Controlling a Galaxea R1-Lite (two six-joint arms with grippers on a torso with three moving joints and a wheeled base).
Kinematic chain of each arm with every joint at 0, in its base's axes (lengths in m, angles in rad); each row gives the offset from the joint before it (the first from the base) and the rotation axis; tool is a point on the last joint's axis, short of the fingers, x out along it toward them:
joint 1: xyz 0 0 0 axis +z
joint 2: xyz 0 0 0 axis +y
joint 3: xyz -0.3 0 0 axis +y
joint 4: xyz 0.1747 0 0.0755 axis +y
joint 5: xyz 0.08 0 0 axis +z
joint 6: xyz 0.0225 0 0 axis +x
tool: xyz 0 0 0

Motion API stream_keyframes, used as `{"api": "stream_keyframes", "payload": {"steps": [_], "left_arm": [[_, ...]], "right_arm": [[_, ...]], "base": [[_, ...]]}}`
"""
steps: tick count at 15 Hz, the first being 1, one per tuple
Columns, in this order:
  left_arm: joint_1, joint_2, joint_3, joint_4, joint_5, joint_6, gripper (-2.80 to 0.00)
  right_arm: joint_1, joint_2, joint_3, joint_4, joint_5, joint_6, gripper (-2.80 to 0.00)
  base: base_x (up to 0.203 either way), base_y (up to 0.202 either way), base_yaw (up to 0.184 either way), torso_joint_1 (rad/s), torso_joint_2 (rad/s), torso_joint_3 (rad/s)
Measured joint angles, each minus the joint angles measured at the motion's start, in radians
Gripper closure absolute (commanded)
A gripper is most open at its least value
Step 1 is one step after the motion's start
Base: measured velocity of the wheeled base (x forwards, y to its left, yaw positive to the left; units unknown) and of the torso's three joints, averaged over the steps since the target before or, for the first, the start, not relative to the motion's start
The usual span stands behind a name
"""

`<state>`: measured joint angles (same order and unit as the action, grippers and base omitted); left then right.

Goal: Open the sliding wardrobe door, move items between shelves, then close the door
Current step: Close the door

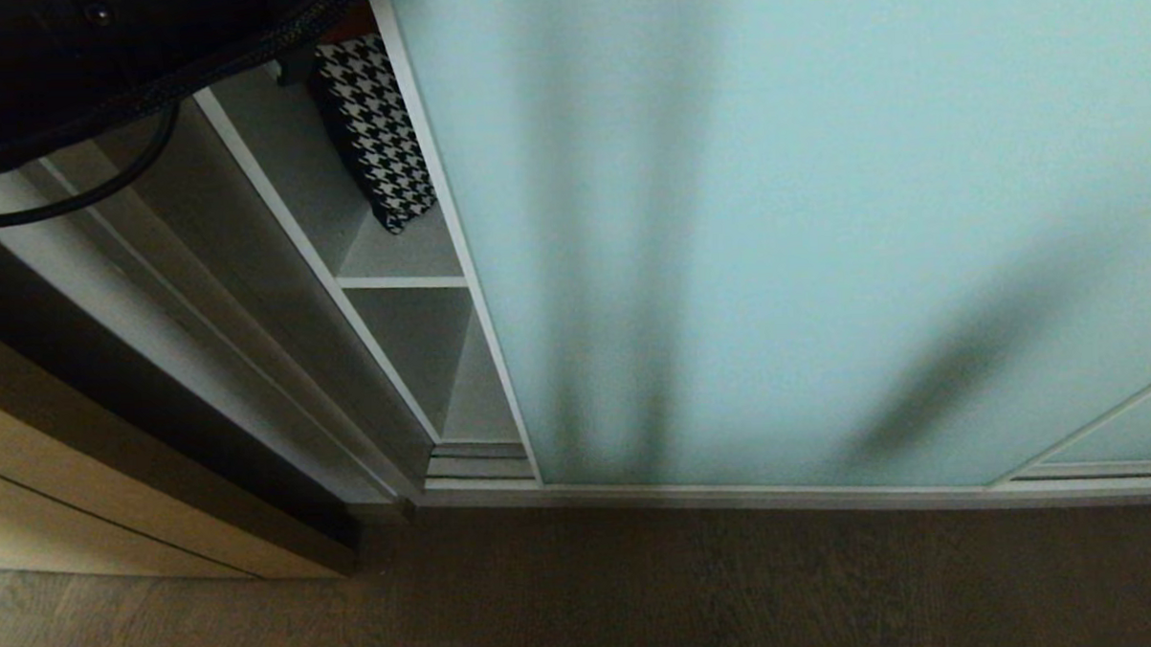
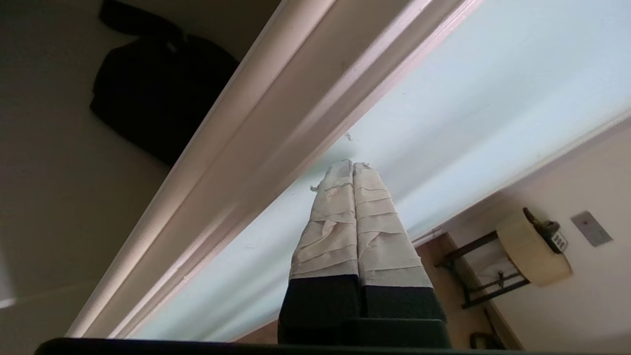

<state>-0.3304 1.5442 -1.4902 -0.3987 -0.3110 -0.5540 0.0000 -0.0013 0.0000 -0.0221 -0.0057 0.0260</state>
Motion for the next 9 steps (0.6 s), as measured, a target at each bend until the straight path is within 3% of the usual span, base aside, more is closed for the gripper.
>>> {"api": "stream_keyframes", "payload": {"steps": [9], "left_arm": [[0.011, -0.117, 0.056, 0.034, 0.136, 0.049, 0.00]], "right_arm": [[0.000, 0.000, 0.000, 0.000, 0.000, 0.000, 0.00]], "base": [[0.000, 0.000, 0.000, 0.000, 0.00, 0.000]]}}
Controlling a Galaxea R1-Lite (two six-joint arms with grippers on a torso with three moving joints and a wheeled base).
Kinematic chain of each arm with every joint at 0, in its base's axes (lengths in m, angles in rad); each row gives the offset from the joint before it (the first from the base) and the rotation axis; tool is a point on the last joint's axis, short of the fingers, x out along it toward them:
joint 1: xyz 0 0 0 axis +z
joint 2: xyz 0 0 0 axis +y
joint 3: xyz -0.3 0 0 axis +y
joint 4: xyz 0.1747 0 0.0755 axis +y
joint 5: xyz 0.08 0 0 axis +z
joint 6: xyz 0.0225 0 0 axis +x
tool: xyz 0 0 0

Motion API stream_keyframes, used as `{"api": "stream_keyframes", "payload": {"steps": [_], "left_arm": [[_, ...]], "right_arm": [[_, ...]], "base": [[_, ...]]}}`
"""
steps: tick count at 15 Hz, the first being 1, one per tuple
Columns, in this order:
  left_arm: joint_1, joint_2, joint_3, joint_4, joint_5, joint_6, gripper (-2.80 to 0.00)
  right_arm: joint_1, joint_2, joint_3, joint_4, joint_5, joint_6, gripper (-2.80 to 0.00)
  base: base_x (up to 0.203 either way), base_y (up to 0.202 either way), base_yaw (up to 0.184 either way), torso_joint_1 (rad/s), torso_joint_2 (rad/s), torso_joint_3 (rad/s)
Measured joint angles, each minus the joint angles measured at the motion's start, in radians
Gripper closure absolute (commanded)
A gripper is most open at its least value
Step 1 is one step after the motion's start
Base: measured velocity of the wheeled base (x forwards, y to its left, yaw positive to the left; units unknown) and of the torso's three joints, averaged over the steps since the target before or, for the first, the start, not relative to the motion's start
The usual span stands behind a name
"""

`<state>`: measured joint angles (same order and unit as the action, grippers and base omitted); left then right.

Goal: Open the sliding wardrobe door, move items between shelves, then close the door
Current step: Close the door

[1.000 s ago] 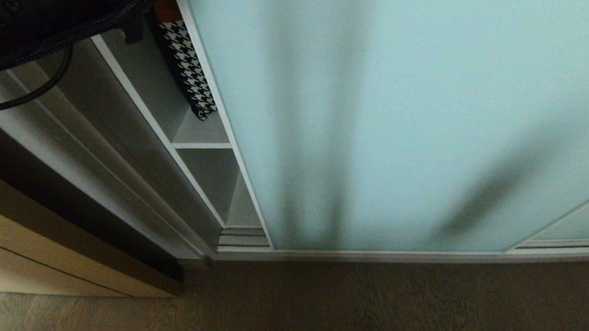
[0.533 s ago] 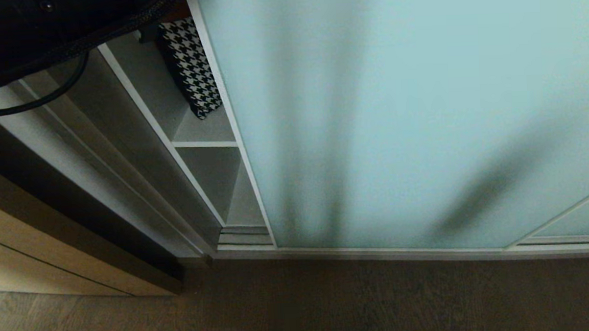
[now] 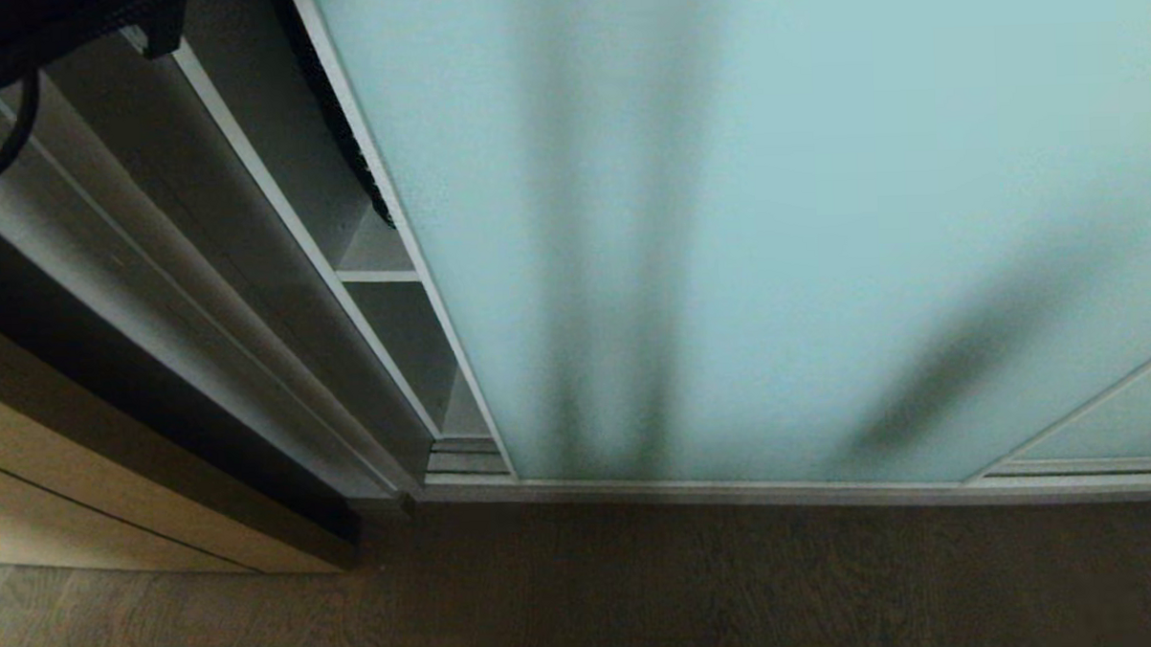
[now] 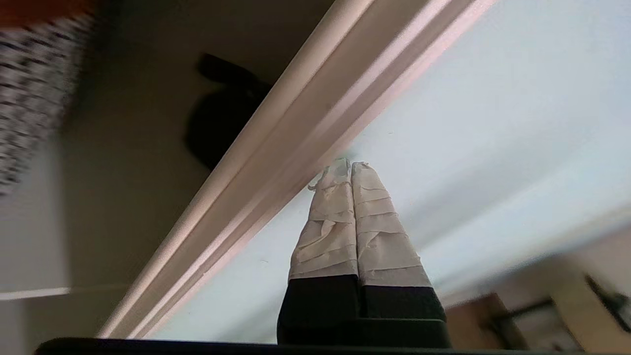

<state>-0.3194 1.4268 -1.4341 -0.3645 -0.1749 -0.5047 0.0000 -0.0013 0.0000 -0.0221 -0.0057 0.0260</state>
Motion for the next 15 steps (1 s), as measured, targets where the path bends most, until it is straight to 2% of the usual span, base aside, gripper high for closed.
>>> {"api": "stream_keyframes", "payload": {"steps": [4, 9, 15], "left_arm": [[0.016, -0.036, 0.052, -0.008, 0.081, 0.034, 0.00], [0.066, -0.095, 0.151, -0.010, 0.089, 0.037, 0.00], [0.101, -0.154, 0.177, -0.011, 0.086, 0.035, 0.00]], "right_arm": [[0.000, 0.000, 0.000, 0.000, 0.000, 0.000, 0.00], [0.000, 0.000, 0.000, 0.000, 0.000, 0.000, 0.00], [0.000, 0.000, 0.000, -0.001, 0.000, 0.000, 0.00]], "base": [[0.000, 0.000, 0.000, 0.000, 0.00, 0.000], [0.000, 0.000, 0.000, 0.000, 0.00, 0.000], [0.000, 0.000, 0.000, 0.000, 0.00, 0.000]]}}
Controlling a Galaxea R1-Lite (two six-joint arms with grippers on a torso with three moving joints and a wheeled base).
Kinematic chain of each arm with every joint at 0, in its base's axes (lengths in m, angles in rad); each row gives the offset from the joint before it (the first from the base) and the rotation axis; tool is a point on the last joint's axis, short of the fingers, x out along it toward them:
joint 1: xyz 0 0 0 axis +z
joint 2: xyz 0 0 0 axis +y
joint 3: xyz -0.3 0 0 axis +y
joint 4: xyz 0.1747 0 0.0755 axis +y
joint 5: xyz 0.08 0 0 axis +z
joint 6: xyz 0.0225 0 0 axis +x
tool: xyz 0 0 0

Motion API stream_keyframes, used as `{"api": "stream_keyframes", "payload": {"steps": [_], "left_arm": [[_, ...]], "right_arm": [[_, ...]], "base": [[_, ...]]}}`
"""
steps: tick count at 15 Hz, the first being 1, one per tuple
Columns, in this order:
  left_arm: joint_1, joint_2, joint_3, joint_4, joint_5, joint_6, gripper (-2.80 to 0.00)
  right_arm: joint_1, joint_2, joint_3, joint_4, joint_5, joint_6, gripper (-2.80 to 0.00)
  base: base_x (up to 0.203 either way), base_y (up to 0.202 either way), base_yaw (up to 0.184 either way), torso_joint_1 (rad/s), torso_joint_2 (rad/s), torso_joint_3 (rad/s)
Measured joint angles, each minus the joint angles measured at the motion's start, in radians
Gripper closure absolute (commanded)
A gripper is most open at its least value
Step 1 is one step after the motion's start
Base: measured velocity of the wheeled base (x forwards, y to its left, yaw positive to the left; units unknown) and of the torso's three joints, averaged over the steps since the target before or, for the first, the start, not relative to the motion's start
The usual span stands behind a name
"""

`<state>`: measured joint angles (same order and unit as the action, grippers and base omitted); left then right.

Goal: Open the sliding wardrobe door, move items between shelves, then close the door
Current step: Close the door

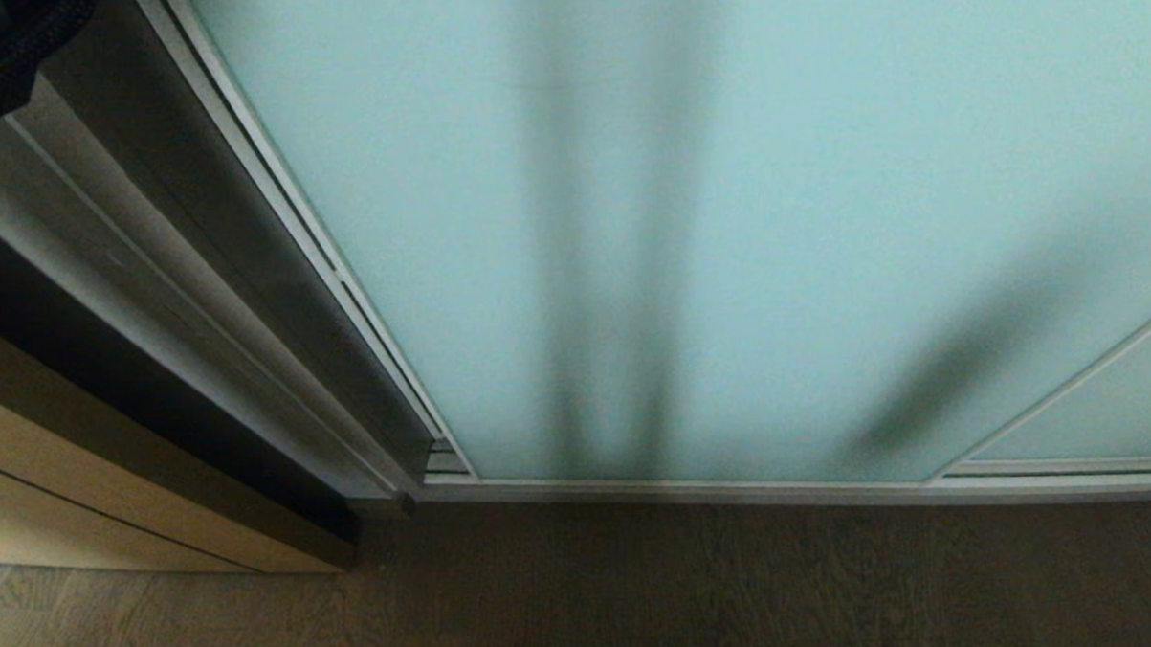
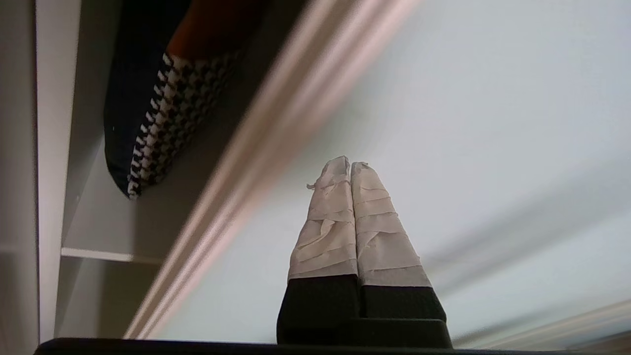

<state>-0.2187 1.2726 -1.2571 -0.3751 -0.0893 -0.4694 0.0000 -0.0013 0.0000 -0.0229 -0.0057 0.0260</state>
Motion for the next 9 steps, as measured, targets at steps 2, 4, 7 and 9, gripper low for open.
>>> {"api": "stream_keyframes", "payload": {"steps": [2, 4, 7, 9], "left_arm": [[0.010, -0.021, 0.007, 0.000, 0.013, -0.001, 0.00], [0.015, -0.053, 0.029, 0.002, 0.016, -0.004, 0.00], [0.015, -0.120, 0.076, 0.003, -0.053, -0.007, 0.00], [0.015, -0.156, 0.101, 0.003, -0.146, -0.004, 0.00]], "right_arm": [[0.000, 0.000, 0.000, 0.000, 0.000, 0.000, 0.00], [0.000, 0.000, 0.000, 0.000, 0.000, 0.000, 0.00], [0.000, 0.000, 0.000, 0.000, 0.000, 0.000, 0.00], [0.000, 0.000, 0.000, 0.000, 0.000, 0.000, 0.00]], "base": [[0.000, 0.000, 0.000, 0.000, 0.00, 0.000], [0.000, 0.000, 0.000, 0.000, 0.00, 0.000], [0.000, 0.000, 0.000, 0.000, 0.00, 0.000], [0.000, 0.000, 0.000, 0.000, 0.00, 0.000]]}}
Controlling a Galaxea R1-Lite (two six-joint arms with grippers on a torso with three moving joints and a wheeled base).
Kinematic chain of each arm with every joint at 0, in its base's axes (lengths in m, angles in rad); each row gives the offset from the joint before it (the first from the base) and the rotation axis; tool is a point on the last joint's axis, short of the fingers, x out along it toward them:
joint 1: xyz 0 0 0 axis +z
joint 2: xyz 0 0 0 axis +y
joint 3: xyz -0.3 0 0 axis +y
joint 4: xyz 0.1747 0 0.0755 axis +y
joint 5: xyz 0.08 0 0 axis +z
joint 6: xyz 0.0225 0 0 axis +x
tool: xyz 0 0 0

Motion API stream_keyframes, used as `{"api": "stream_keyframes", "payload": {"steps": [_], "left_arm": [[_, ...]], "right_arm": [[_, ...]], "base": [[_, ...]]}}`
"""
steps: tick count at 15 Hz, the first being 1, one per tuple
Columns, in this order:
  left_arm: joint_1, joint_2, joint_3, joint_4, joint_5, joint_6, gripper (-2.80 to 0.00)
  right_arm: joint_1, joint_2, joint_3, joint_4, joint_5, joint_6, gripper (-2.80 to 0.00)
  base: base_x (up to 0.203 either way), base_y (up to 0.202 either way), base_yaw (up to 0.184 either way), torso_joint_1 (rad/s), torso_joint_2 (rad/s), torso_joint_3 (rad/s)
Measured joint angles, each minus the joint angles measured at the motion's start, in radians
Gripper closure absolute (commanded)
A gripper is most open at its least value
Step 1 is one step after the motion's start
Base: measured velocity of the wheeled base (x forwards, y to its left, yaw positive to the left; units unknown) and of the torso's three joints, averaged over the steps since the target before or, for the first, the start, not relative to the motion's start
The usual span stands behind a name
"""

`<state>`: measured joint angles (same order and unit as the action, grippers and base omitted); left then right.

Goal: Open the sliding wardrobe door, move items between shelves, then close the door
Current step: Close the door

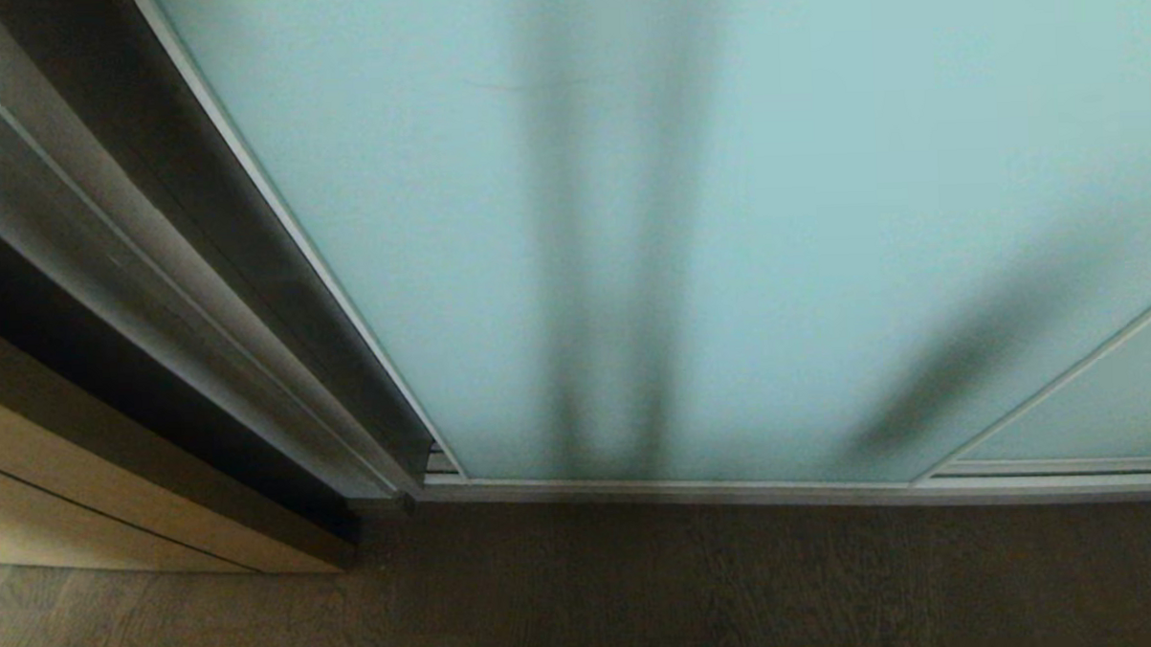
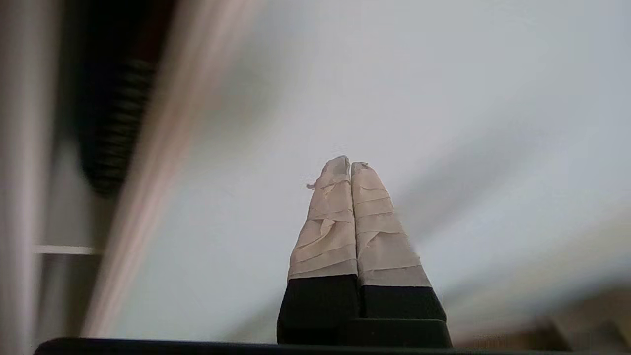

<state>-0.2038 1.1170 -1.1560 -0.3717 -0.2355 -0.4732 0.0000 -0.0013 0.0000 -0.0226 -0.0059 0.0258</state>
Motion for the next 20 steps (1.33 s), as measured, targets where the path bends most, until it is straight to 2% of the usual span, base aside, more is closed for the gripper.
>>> {"api": "stream_keyframes", "payload": {"steps": [2, 4, 9, 14, 20], "left_arm": [[0.000, -0.020, 0.009, -0.001, -0.072, 0.000, 0.00], [0.000, -0.021, 0.013, -0.001, -0.089, 0.002, 0.00], [0.002, 0.060, 0.014, -0.049, -0.077, 0.002, 0.00], [0.013, 0.170, 0.014, -0.159, -0.015, -0.005, 0.00], [0.086, 0.227, 0.013, -0.163, -0.013, -0.005, 0.00]], "right_arm": [[0.000, 0.000, 0.000, 0.000, 0.000, 0.000, 0.00], [0.000, 0.000, 0.000, 0.000, 0.000, 0.000, 0.00], [0.000, 0.000, 0.000, 0.000, 0.000, 0.000, 0.00], [0.000, 0.000, 0.000, 0.000, 0.000, 0.000, 0.00], [0.000, 0.000, 0.000, 0.000, 0.000, 0.000, 0.00]], "base": [[0.000, 0.000, 0.000, 0.000, 0.00, 0.000], [0.000, 0.000, 0.000, 0.000, 0.00, 0.000], [0.000, 0.000, 0.000, 0.000, 0.00, 0.000], [0.000, 0.000, 0.000, 0.000, 0.00, 0.000], [0.000, 0.000, 0.000, 0.000, 0.00, 0.000]]}}
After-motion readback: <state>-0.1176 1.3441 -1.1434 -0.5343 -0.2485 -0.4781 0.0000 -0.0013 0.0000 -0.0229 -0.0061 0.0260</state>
